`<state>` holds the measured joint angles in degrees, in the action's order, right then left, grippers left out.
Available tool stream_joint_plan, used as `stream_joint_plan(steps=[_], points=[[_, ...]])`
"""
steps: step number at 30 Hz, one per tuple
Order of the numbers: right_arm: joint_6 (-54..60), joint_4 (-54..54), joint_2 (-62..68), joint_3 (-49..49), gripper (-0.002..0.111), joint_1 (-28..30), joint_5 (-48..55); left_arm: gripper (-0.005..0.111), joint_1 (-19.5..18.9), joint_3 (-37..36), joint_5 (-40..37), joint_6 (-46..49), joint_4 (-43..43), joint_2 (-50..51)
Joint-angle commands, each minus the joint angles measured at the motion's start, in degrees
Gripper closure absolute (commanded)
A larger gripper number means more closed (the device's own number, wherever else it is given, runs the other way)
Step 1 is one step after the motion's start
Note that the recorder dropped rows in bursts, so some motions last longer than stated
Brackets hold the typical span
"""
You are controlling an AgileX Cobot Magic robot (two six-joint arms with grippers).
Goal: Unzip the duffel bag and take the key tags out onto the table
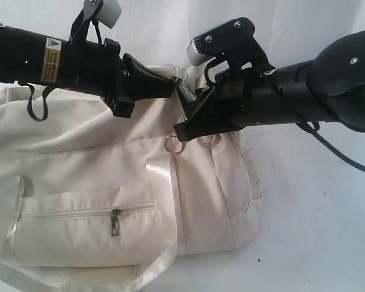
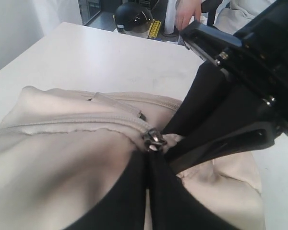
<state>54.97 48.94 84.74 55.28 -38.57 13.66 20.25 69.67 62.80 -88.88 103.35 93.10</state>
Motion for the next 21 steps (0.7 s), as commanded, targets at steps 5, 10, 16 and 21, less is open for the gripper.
stream_joint_plan(steps=[5,10,16,21], points=[[0.39,-1.55,0.65,-0.45,0.102,0.31,3.61,0.107,-1.83,1.06,3.60,-0.27,-3.40,-2.16],[0.29,-2.73,0.98,-0.45,0.102,0.31,5.10,0.107,-1.83,1.14,1.29,0.02,-3.40,-4.65],[0.29,-2.73,0.98,-0.45,0.102,0.31,5.92,0.107,-1.83,1.14,-2.37,-1.71,-3.40,-5.75],[0.29,-2.73,0.98,-0.45,0.102,0.31,6.87,0.107,-1.83,1.18,-9.99,-1.22,-3.40,-5.75]])
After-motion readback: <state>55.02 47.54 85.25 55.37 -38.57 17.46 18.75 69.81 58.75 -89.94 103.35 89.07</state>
